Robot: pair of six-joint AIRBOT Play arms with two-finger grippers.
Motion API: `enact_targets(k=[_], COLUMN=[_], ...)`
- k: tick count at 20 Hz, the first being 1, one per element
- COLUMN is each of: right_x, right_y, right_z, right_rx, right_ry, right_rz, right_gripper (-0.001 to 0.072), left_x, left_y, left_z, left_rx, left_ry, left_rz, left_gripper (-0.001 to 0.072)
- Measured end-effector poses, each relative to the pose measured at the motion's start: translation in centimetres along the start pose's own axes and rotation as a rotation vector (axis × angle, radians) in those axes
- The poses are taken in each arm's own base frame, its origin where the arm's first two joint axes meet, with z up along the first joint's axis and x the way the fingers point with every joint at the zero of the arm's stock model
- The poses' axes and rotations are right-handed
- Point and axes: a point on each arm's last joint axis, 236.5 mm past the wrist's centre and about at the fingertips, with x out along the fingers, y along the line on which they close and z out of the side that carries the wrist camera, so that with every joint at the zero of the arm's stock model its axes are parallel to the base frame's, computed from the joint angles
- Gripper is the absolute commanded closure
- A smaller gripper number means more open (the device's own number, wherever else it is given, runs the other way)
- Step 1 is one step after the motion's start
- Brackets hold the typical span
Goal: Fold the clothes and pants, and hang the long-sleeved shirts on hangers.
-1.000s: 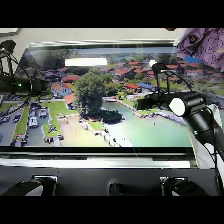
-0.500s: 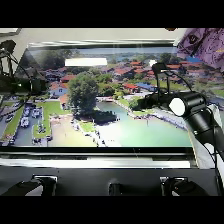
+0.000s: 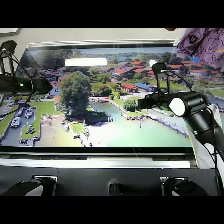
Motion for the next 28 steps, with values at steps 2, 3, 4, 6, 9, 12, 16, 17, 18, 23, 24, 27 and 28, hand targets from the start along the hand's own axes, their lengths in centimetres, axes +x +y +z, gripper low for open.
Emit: enact_targets(k=[2,3,4,6,9,12,16,17,18,23,24,27,28], right_x=[0.0,0.0,0.0,0.0,0.0,0.0,0.0,0.0,0.0,0.0,0.0,0.0,0.0], right_y=[0.0,0.0,0.0,0.0,-0.1,-0.1,0.0,0.0,0.0,0.0,0.0,0.0,0.0], right_z=[0.0,0.0,0.0,0.0,0.0,0.0,0.0,0.0,0.0,0.0,0.0,0.0,0.0], right_rx=[0.0,0.0,0.0,0.0,-0.001,-0.002,-0.001,-0.001,-0.001,-0.001,-0.001,-0.001,-0.001], right_ry=[0.0,0.0,0.0,0.0,0.0,0.0,0.0,0.0,0.0,0.0,0.0,0.0,0.0], right_rz=[0.0,0.0,0.0,-0.001,-0.002,-0.002,-0.002,-0.002,-0.002,-0.002,-0.002,-0.002,-0.002], right_gripper=[0.0671,0.0671,0.0671,0.0671,0.0671,0.0671,0.0671,0.0671,0.0671,0.0671,0.0671,0.0671,0.0671], left_x=[1.7,2.7,3.8,6.0,9.8,14.4,20.4,21.6,22.6,25.2,25.4,25.5,25.1], left_y=[2.8,4.9,7.3,12.6,20.0,25.9,30.2,30.9,31.3,31.3,30.7,26.6,24.5], left_z=[-0.1,0.1,0.6,2.5,5.3,7.0,6.8,6.6,6.4,5.5,5.5,5.3,5.5], left_rx=[-0.072,-0.124,-0.182,-0.293,-0.413,-0.482,-0.51,-0.511,-0.512,-0.507,-0.504,-0.489,-0.478], left_ry=[0.022,0.028,0.02,-0.009,-0.043,-0.058,-0.072,-0.075,-0.08,-0.063,-0.051,0.006,0.019], left_rz=[0.086,0.138,0.19,0.272,0.358,0.409,0.429,0.431,0.431,0.395,0.372,0.261,0.215], left_gripper=[-0.0013,-0.0013,-0.0013,-0.0013,-0.0013,-0.0013,-0.0012,0.0043,0.0271,0.0693,0.0694,0.0694,0.0695])
